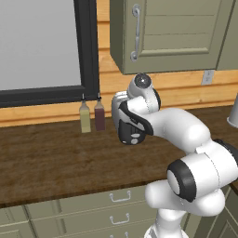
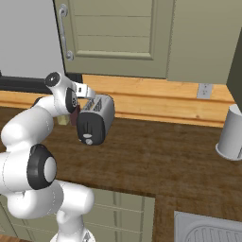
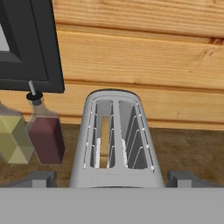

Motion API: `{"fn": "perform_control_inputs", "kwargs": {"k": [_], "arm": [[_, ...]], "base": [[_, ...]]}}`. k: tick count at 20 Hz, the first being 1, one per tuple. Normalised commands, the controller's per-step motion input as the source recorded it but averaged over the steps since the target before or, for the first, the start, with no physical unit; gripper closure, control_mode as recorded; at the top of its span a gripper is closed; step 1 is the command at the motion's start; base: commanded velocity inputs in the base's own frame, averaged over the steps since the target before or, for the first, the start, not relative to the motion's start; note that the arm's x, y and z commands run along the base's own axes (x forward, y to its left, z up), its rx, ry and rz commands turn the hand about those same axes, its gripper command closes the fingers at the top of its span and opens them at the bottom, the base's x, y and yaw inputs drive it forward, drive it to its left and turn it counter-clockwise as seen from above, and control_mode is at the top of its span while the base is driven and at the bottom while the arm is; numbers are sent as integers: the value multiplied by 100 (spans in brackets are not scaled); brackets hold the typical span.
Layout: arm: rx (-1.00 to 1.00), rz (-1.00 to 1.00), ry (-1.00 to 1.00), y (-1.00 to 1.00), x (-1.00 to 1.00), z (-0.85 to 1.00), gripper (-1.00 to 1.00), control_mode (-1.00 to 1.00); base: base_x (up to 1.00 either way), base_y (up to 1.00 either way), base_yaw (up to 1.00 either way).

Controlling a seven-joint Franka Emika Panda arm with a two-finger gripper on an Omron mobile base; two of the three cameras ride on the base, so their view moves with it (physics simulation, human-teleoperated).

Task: Start the toaster. Once the lever pops up, take the bread to the plate on the dining counter.

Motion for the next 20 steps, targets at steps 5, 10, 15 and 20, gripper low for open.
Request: {"fn": "perform_control_inputs", "kwargs": {"k": [5,10,15,20], "arm": [[0,0,0,0,0,0,-100,-100],[0,0,0,0,0,0,-100,-100],[0,0,0,0,0,0,-100,-100],[0,0,0,0,0,0,-100,-100]], "base": [[0,0,0],[0,0,0],[0,0,0],[0,0,0]]}}
